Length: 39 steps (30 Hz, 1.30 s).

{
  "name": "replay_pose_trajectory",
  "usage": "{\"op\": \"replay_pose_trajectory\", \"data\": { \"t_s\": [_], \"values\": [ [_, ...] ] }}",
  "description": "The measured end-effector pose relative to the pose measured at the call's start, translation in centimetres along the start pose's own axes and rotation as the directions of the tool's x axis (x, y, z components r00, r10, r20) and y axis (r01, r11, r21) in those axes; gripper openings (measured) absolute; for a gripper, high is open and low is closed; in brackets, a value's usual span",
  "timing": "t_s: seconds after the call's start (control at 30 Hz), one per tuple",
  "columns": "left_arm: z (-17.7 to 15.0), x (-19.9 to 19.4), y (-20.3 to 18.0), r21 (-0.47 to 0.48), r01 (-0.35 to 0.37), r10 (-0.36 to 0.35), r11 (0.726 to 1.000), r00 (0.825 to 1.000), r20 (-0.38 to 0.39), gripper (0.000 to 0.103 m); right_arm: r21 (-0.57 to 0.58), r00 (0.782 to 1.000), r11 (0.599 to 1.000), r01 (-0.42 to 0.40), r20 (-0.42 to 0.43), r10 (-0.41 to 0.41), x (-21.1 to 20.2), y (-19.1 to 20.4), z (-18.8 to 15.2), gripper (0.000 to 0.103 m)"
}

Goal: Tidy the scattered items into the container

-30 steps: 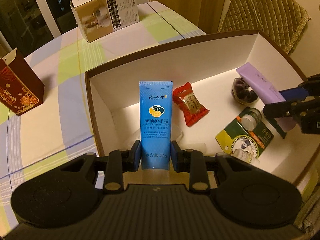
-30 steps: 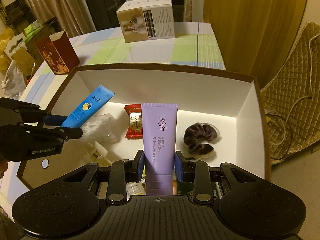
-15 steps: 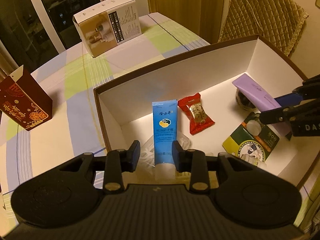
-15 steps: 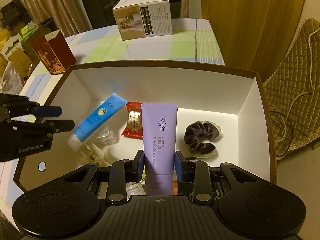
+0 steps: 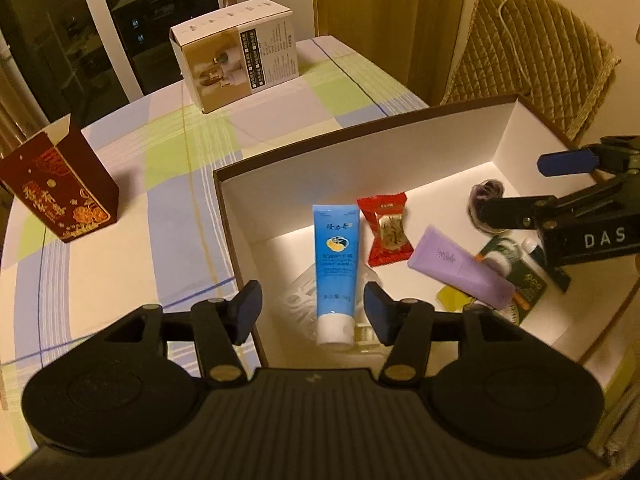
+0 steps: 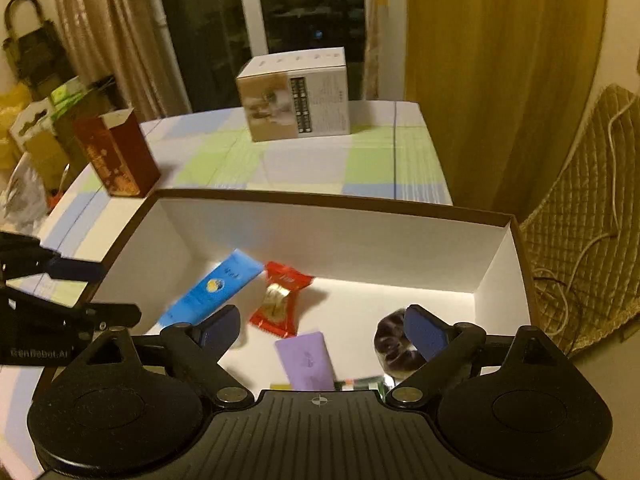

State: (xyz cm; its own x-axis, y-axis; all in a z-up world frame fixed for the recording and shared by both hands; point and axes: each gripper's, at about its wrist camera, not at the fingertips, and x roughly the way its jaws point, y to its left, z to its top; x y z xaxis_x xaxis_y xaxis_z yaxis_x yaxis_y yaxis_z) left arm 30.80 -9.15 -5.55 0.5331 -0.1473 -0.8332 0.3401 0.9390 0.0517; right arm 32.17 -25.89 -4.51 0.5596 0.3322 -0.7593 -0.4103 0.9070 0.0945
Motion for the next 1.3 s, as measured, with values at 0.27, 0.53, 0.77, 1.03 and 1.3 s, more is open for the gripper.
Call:
{"op": "replay_pose_trajectory", "data": {
  "t_s": [0.27, 0.53, 0.77, 1.03, 1.3],
  "values": [
    [-1.4, -3.3, -0.1, -0.049, 0.025, -0.024, 0.998, 0.999, 0.033, 0.070, 0.010, 0.999, 0.999, 0.049, -0.016, -0.048, -3.3, 0.4, -2.1, 0.094],
    [-3.2, -7.1, -0.4, -0.126, 0.024, -0.014, 0.992, 0.997, 0.077, 0.083, 0.048, 0.997, 0.995, 0.082, -0.017, -0.081, -7.2, 1.0, -4.0, 0.094],
    [-4.8, -9.9, -1.8, -0.136, -0.012, 0.024, 0.991, 0.996, 0.087, 0.088, 0.118, 0.996, 0.989, 0.089, 0.018, -0.091, -10.4, 2.0, -5.5, 0.103],
    [-7.3, -13.1, -2.9, -0.158, -0.059, 0.076, 0.986, 0.991, 0.106, 0.092, 0.117, 0.990, 0.986, 0.120, 0.059, -0.127, -13.8, 4.5, -7.4, 0.103],
    [-9.8, -16.0, -2.8, -0.199, -0.069, 0.096, 0.978, 0.987, 0.131, 0.095, 0.126, 0.987, 0.983, 0.137, 0.069, -0.146, -16.6, 7.1, -9.6, 0.103]
  ]
}}
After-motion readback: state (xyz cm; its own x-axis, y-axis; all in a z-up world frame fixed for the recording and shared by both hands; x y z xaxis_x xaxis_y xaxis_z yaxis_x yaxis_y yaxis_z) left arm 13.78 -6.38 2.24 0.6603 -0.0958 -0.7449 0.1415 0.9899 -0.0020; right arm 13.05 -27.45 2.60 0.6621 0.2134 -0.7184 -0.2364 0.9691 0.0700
